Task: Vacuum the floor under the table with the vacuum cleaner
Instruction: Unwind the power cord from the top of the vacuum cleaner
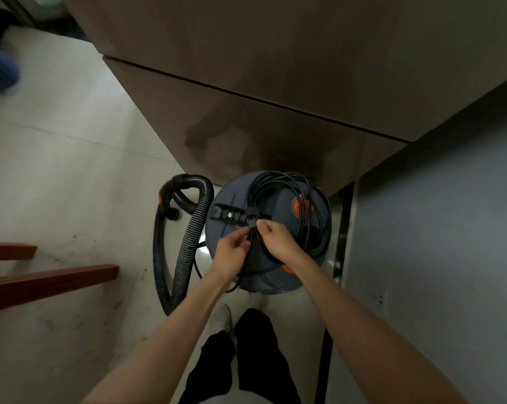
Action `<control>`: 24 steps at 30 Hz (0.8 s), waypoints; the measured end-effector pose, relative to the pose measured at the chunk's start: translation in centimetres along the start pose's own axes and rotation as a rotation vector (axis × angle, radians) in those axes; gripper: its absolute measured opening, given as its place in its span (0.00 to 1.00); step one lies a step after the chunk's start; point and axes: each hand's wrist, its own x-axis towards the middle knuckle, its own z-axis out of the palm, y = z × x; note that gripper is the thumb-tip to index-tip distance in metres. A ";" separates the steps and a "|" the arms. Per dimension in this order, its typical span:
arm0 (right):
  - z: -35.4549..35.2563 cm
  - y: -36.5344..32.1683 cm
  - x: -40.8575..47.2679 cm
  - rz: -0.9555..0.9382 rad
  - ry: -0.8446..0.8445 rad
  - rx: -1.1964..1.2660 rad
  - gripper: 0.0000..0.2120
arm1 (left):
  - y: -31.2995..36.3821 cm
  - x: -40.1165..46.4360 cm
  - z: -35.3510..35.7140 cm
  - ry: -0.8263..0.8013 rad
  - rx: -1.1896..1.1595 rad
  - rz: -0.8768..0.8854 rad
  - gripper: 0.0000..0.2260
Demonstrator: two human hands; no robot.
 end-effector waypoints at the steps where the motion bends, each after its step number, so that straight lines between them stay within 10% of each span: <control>1: -0.2 0.0 0.0 0.005 -0.007 0.052 0.15 | 0.3 -0.5 0.2 -0.003 0.001 0.014 0.18; 17: -2.3 -0.6 -10.2 -0.062 -0.021 0.610 0.14 | 5.0 -7.0 -3.6 -0.062 0.173 0.290 0.16; 24: 2.1 -2.0 -16.9 -0.173 0.082 0.605 0.10 | 7.9 -11.1 -6.2 -0.506 0.248 0.302 0.22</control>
